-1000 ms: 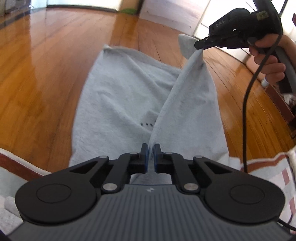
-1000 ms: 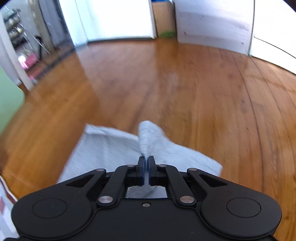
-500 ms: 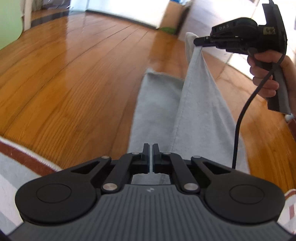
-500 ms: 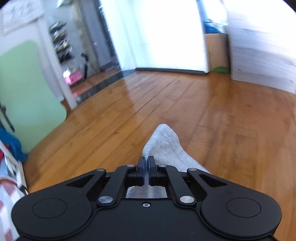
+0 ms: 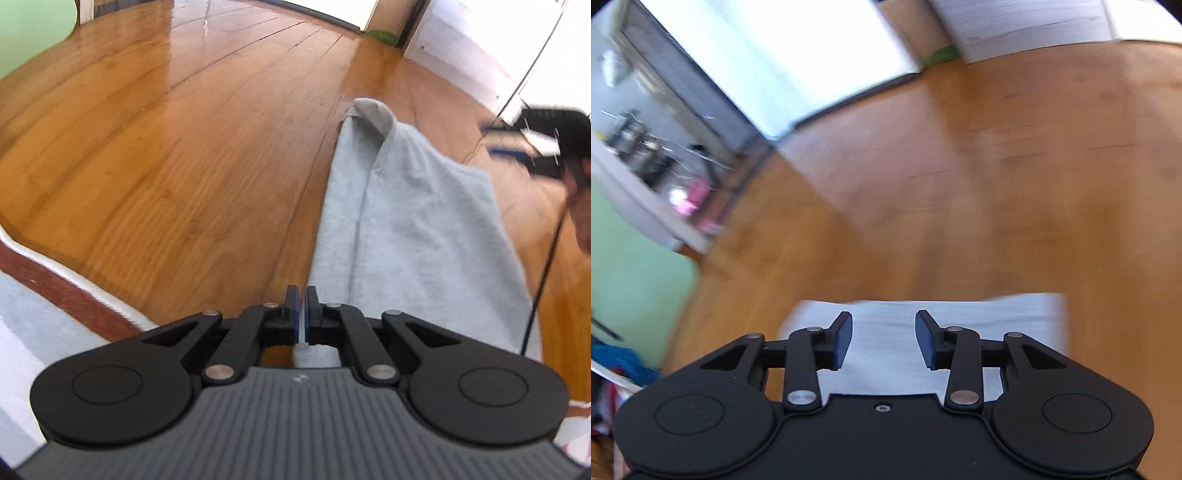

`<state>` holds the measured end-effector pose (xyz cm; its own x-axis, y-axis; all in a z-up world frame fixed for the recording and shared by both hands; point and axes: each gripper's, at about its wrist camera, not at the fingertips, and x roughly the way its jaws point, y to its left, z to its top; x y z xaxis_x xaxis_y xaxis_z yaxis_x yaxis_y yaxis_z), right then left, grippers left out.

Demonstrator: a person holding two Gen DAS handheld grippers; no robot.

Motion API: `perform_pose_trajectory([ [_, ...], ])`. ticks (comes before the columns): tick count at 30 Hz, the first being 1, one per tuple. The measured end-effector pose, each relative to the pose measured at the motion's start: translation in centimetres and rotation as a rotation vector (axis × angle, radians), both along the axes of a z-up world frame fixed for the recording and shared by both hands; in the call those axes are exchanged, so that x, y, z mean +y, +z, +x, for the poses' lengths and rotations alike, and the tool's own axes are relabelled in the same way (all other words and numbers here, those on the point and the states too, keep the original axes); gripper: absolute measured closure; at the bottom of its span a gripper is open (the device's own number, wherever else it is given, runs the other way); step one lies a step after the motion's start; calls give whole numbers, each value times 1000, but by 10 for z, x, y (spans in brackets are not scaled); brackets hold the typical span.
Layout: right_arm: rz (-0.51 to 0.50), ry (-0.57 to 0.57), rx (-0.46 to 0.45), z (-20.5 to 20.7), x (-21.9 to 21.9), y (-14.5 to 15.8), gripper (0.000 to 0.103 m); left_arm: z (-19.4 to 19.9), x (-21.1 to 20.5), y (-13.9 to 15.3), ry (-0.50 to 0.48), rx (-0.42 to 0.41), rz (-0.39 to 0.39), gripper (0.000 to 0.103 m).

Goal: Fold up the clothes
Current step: 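Pinch the sweatshirt fold with the left gripper while the right gripper holds the sleeve end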

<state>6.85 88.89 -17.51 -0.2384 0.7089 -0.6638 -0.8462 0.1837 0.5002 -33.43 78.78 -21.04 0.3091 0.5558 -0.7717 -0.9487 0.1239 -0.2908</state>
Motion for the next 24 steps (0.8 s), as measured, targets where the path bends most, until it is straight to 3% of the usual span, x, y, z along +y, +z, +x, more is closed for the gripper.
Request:
perform_pose_trajectory([
  [4, -90, -44, -77, 43, -24, -14, 55, 13, -7, 0, -68, -5, 15, 98],
  [9, -101, -24, -47, 45, -22, -43, 44, 28, -13, 5, -108, 6, 40, 94],
  [11, -64, 7, -81, 34, -16, -49, 44, 30, -13, 4, -108, -6, 37, 75],
  [13, -28, 86, -205, 16, -1, -49, 100, 32, -15, 2, -114, -5, 37, 67],
  [15, 35, 84, -317, 7, 1, -41, 99, 34, -18, 1, -122, 34, 44, 71],
  [17, 96, 57, -394, 3, -2, -30, 99, 36, -20, 1, -134, 73, 48, 84],
  [20, 18, 68, -442, 3, 5, -40, 98, 38, -20, 0, -116, 90, 32, 85],
  [22, -47, 8, -452, 7, 13, -46, 81, 42, -21, 1, -115, 114, 26, 85],
  [24, -35, -118, -441, 12, 7, -35, 69, 45, -21, 2, -109, 129, 21, 85],
])
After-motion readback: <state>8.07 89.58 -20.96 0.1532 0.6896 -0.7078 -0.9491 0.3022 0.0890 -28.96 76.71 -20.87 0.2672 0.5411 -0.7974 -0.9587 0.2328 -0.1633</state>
